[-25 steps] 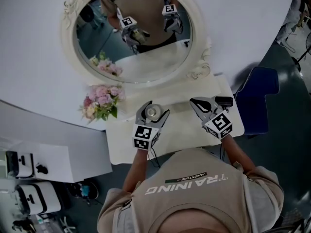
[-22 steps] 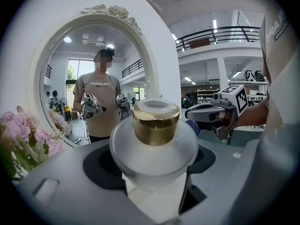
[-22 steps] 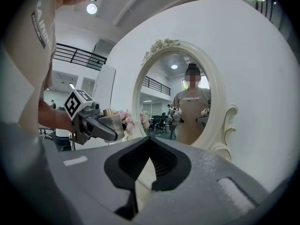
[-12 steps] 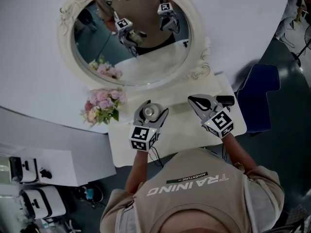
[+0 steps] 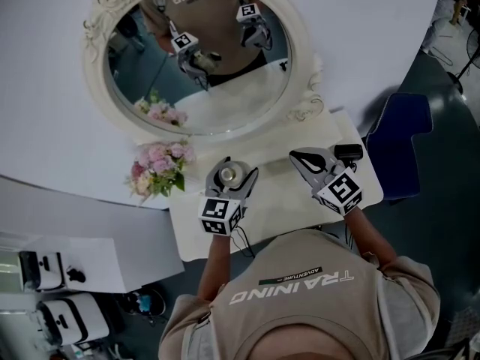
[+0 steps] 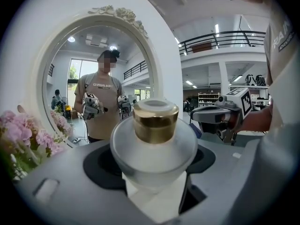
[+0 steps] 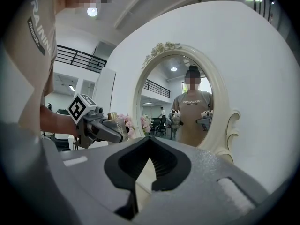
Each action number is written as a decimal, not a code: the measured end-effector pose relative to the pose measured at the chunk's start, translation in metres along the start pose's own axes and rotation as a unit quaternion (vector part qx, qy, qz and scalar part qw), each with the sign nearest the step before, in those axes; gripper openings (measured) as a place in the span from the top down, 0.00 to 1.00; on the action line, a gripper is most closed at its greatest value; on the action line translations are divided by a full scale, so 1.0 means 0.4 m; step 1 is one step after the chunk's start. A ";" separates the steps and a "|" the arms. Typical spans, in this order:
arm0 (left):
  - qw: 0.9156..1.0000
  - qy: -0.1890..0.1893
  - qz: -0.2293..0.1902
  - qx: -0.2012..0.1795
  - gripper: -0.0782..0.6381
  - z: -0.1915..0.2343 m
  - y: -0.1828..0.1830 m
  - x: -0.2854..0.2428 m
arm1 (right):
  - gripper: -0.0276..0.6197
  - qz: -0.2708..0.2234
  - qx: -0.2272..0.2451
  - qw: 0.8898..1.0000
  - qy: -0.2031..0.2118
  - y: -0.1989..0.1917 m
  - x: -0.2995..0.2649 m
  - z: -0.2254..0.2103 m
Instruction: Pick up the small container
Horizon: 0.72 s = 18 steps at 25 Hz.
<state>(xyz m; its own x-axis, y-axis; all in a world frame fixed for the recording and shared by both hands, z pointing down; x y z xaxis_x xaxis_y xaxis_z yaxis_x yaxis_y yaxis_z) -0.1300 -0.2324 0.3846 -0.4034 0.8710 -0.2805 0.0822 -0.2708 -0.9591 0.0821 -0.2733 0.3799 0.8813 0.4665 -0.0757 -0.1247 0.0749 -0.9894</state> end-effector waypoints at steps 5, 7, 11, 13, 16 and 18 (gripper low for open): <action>1.000 0.003 0.003 0.006 0.39 0.003 -0.012 0.006 | 0.95 -0.005 0.002 1.000 -0.007 0.006 0.008 0.001; 1.000 0.004 0.004 0.008 0.39 0.006 -0.016 0.009 | 0.95 -0.003 0.000 1.000 -0.007 0.003 0.007 0.002; 1.000 0.001 0.006 0.008 0.39 0.002 -0.027 0.015 | 0.95 0.001 -0.007 1.000 -0.005 -0.007 0.008 0.010; 1.000 0.000 0.006 0.009 0.39 -0.003 -0.033 0.016 | 0.95 0.002 -0.005 1.000 0.000 -0.006 0.005 0.015; 1.000 -0.002 0.007 0.008 0.39 -0.007 -0.033 0.013 | 0.95 0.011 0.012 1.000 0.012 -0.001 -0.003 0.026; 1.000 -0.002 0.005 0.006 0.39 -0.008 -0.030 0.011 | 0.95 0.014 0.021 1.000 0.016 0.002 -0.007 0.032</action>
<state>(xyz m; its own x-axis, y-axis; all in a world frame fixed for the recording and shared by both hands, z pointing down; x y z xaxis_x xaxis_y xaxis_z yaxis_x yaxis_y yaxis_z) -0.1297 -0.2241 0.3947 -0.4071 0.8661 -0.2903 0.0761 -0.2845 -0.9556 0.0738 -0.2634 0.3809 0.8909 0.4412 -0.1078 -0.1683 0.1002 -0.9806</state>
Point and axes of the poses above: the fingertips, and each gripper's own axes: x backward along the fingers, z to its left, y out of its top, the point moved 7 cm from there along x, backward along the fingers, and after that the axes turned 4 degrees about x, right-handed, at the moved point
